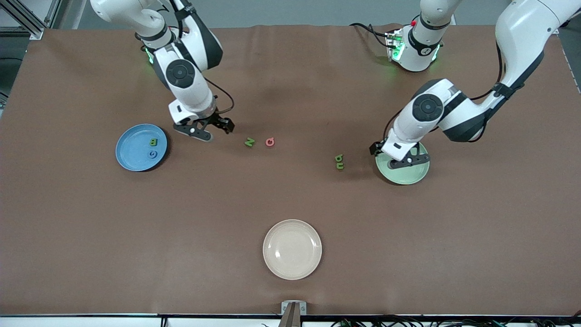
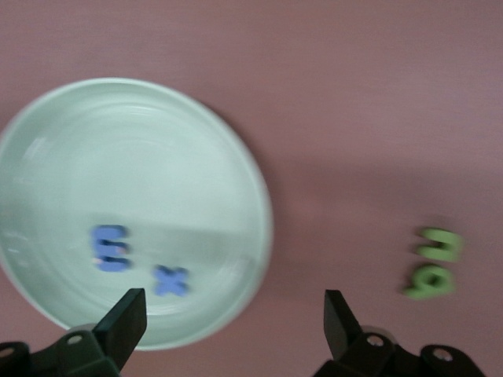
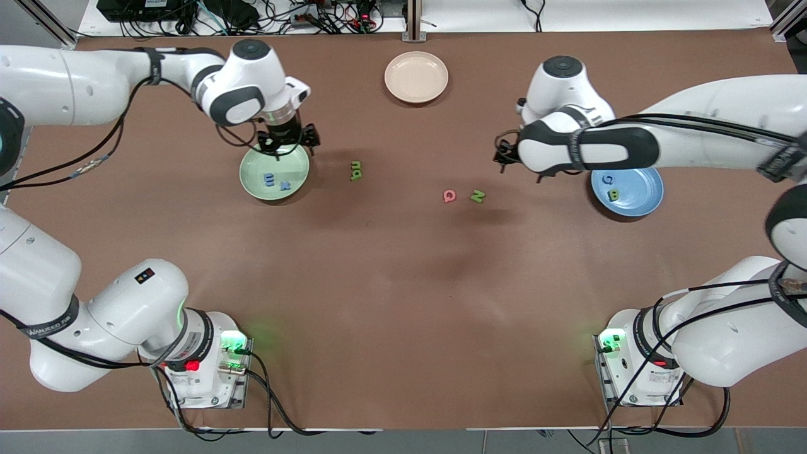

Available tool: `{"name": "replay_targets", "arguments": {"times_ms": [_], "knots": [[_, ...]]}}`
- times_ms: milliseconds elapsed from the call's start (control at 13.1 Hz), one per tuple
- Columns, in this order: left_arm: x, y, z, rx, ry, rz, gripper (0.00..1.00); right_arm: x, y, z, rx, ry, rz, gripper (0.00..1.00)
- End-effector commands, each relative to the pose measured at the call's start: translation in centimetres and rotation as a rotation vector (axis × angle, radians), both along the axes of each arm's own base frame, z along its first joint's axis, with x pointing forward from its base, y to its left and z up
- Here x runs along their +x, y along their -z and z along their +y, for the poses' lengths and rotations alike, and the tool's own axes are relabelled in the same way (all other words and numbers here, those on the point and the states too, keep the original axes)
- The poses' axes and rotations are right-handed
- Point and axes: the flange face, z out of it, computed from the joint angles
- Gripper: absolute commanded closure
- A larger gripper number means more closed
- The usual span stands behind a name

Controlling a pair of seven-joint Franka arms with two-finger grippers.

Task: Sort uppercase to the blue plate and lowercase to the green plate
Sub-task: 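Grasp the green Z with the right gripper while the left grasps b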

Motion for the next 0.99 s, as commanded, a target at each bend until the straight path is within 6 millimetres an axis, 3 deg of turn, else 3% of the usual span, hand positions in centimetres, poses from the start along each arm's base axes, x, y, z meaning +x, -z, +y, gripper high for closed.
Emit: {"name": "replay_targets", "arguments": {"times_ms": [0, 229, 381, 914], "knots": [[0.0, -1.1, -4.5, -0.015, 0.021, 0.001, 0.00, 0.8, 3.3, 2.8, 0.021, 0.031, -0.044, 0.00], [-0.7, 1.3, -9.5, 0.019, -0.060, 0.012, 0.00, 0.2, 6.8, 4.4, 0.026, 0.069, -0.098, 0.00], [-1.0, 2.7, -11.5, 0.024, -0.118, 0.026, 0.00, -0.2, 7.9, 5.1, 0.028, 0.085, -0.114, 0.01], [-1.3, 7.4, -13.8, 0.007, -0.241, 0.015, 0.05, -1.6, 10.3, 6.5, 0.027, 0.064, -0.124, 0.17]]}}
